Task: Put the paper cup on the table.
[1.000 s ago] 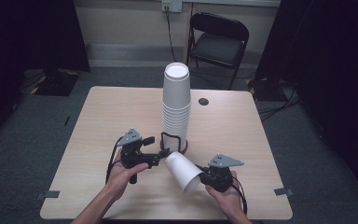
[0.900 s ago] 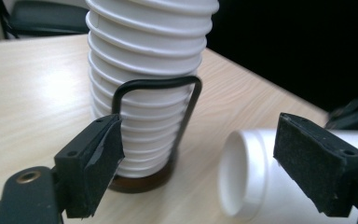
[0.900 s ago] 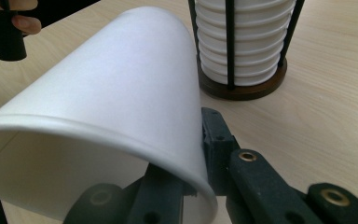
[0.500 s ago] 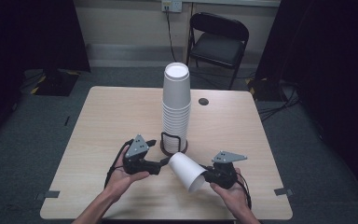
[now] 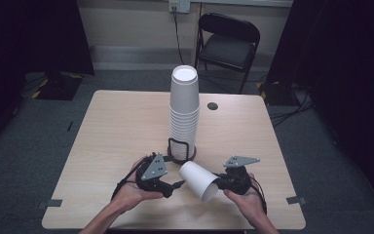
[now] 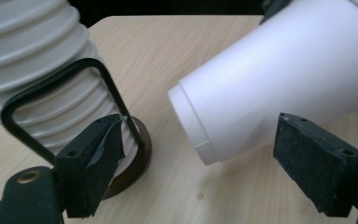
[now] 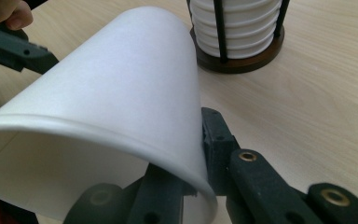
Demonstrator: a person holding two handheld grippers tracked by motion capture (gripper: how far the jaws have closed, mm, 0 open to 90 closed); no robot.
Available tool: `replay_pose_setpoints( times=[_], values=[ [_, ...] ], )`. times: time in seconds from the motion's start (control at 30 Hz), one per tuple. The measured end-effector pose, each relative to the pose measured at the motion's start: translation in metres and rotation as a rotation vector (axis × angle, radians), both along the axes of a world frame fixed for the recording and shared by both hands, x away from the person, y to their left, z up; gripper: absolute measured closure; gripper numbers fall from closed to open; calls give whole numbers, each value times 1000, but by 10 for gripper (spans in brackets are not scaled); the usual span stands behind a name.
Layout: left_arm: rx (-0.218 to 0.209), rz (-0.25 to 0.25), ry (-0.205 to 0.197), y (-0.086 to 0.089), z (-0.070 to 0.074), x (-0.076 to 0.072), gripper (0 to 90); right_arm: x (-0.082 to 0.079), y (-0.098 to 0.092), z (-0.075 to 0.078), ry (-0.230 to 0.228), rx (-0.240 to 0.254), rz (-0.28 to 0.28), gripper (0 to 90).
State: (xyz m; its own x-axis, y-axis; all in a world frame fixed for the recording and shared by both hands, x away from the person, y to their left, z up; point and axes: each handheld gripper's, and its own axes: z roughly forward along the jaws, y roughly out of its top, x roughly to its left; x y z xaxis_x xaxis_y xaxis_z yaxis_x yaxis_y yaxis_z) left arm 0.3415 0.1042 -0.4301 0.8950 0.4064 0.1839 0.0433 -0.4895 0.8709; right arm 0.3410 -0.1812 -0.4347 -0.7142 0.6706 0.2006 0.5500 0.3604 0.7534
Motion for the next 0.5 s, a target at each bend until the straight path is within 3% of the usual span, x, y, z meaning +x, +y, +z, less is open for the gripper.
replay_pose_setpoints(
  times=[0.1,0.2,0.37,0.5],
  values=[
    [28,-39,-23,-5,-3,-5,161,2,2,1,16,-10,17,866],
    [26,-54,-22,-6,-3,-7,159,2,3,0,29,-16,24,865],
    [101,-109,-77,-14,-6,-14,158,3,5,2,56,-10,46,865],
    [110,-120,-80,-18,-9,-16,158,4,7,1,66,-29,56,865]
  ],
)
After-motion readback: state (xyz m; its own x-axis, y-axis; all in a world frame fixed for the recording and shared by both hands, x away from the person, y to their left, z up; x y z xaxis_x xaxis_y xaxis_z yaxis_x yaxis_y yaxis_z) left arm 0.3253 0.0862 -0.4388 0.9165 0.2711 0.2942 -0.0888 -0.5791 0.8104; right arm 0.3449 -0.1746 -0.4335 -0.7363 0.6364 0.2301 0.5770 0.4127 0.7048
